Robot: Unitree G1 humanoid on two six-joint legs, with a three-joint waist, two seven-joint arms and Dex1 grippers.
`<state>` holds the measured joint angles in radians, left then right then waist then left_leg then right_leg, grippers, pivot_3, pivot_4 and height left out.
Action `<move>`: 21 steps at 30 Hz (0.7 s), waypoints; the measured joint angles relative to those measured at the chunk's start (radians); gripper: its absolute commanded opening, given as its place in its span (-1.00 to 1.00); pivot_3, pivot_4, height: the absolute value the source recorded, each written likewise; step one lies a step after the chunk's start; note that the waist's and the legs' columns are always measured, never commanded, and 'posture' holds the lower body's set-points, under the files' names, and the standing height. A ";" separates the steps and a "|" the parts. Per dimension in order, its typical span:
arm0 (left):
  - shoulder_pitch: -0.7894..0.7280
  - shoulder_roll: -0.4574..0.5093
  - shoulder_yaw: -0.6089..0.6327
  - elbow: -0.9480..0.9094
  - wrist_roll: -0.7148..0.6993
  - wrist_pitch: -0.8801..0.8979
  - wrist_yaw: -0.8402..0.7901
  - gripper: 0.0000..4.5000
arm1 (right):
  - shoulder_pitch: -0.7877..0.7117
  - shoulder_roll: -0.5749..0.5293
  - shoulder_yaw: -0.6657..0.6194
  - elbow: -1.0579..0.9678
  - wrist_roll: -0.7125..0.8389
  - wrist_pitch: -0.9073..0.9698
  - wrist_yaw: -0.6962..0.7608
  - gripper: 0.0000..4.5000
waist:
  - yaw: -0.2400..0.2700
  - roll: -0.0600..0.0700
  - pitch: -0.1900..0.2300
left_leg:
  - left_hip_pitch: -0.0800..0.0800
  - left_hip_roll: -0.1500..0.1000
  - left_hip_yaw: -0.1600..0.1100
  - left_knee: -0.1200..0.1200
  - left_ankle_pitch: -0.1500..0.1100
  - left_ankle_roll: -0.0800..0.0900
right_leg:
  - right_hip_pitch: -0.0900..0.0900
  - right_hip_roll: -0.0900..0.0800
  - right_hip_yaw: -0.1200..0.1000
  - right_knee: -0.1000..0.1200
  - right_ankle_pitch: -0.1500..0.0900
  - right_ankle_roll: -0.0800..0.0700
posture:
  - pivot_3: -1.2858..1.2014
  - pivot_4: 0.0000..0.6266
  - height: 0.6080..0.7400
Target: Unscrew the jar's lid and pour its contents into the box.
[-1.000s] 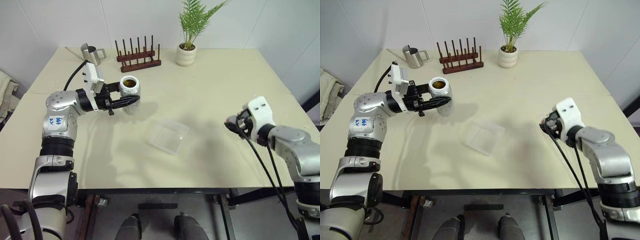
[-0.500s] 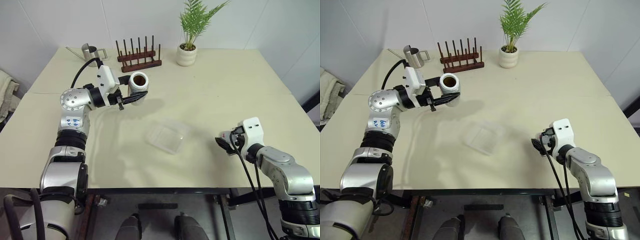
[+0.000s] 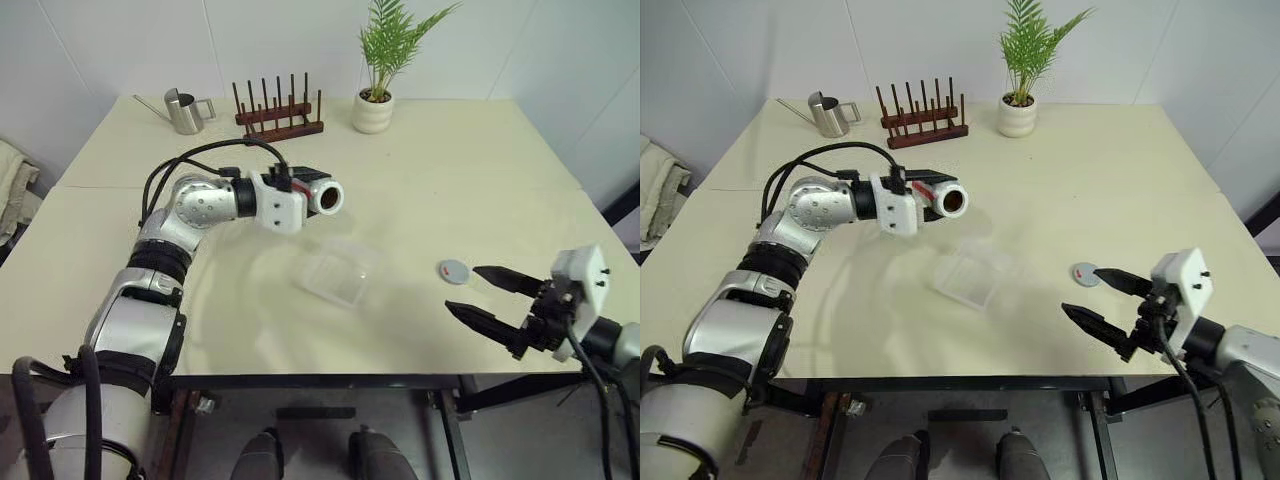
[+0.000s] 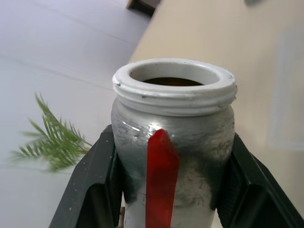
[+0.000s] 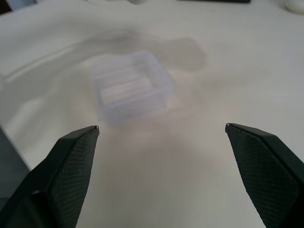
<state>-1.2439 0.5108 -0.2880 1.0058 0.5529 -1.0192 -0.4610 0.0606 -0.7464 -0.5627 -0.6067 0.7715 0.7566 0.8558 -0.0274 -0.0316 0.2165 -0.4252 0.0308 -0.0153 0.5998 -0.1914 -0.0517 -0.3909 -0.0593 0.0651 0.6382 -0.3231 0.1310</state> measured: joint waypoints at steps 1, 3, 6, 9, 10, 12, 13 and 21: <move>-0.033 0.016 -0.077 -0.002 0.138 -0.007 0.154 -0.11 | 0.023 -0.017 -0.001 -0.003 0.004 -0.004 0.012 1.00 | 0.001 0.000 0.000 | 0.000 0.000 0.000 0.000 0.000 0.000 | 0.000 0.000 0.001 -0.001 0.000 0.000 | 0.03 -0.52 1.00; -0.076 0.032 -0.181 -0.010 0.317 -0.001 0.353 -0.11 | 0.039 -0.029 -0.003 -0.003 0.004 -0.010 0.014 1.00 | 0.001 -0.001 0.001 | -0.001 -0.001 0.001 0.000 0.000 0.000 | 0.000 -0.001 0.002 -0.002 0.000 0.001 | 0.03 -0.52 1.00; -0.141 0.037 -0.364 -0.012 0.577 0.045 0.678 -0.11 | 0.045 -0.031 -0.005 -0.003 0.003 -0.020 0.004 1.00 | 0.001 -0.001 0.001 | -0.002 -0.001 0.001 0.000 -0.001 0.000 | -0.001 -0.001 0.003 -0.003 0.001 0.002 | 0.03 -0.52 1.00; -0.201 0.014 -0.518 -0.009 0.768 0.134 0.949 -0.11 | 0.041 -0.031 -0.005 -0.003 0.000 -0.036 -0.024 1.00 | 0.003 -0.002 0.001 | -0.006 -0.001 0.001 0.000 -0.001 0.000 | -0.004 0.000 0.003 -0.003 0.000 0.002 | 0.03 -0.52 1.00; -0.219 0.004 -0.557 -0.010 0.812 0.161 1.024 -0.11 | 0.041 -0.031 -0.004 -0.003 -0.002 -0.038 -0.031 1.00 | 0.004 -0.002 0.001 | -0.007 -0.001 0.001 0.000 -0.001 0.000 | -0.005 0.000 0.003 -0.003 0.000 0.003 | 0.03 -0.52 1.00; -0.259 -0.023 -0.637 -0.009 0.900 0.225 1.165 -0.11 | 0.039 -0.031 0.007 -0.003 -0.005 -0.045 -0.046 1.00 | 0.006 -0.002 0.001 | -0.010 -0.002 0.001 0.000 -0.002 0.001 | -0.007 0.000 0.003 -0.004 0.000 0.003 | 0.03 -0.52 1.00; -0.275 -0.039 -0.672 -0.009 0.933 0.254 1.225 -0.11 | 0.038 -0.030 0.015 -0.003 -0.006 -0.052 -0.056 1.00 | 0.006 -0.002 0.001 | -0.011 -0.002 0.001 0.001 -0.002 0.001 | -0.007 -0.001 0.003 -0.004 0.000 0.004 | 0.03 -0.52 1.00; -0.284 -0.059 -0.821 -0.007 1.072 0.438 1.433 -0.11 | 0.031 -0.029 0.046 -0.006 -0.006 -0.061 -0.110 1.00 | 0.004 -0.002 0.001 | -0.012 -0.002 0.001 0.002 -0.003 0.001 | -0.008 -0.001 0.003 -0.004 -0.001 0.004 | 0.03 -0.52 1.00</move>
<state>-1.5283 0.4520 -1.1094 0.9986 1.6246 -0.5811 0.9722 0.0915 -0.7752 -0.5167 -0.6125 0.7652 0.6954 0.7461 -0.0230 -0.0333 0.2174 -0.4367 0.0289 -0.0144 0.6015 -0.1942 -0.0509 -0.3986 -0.0598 0.0677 0.6339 -0.3238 0.1349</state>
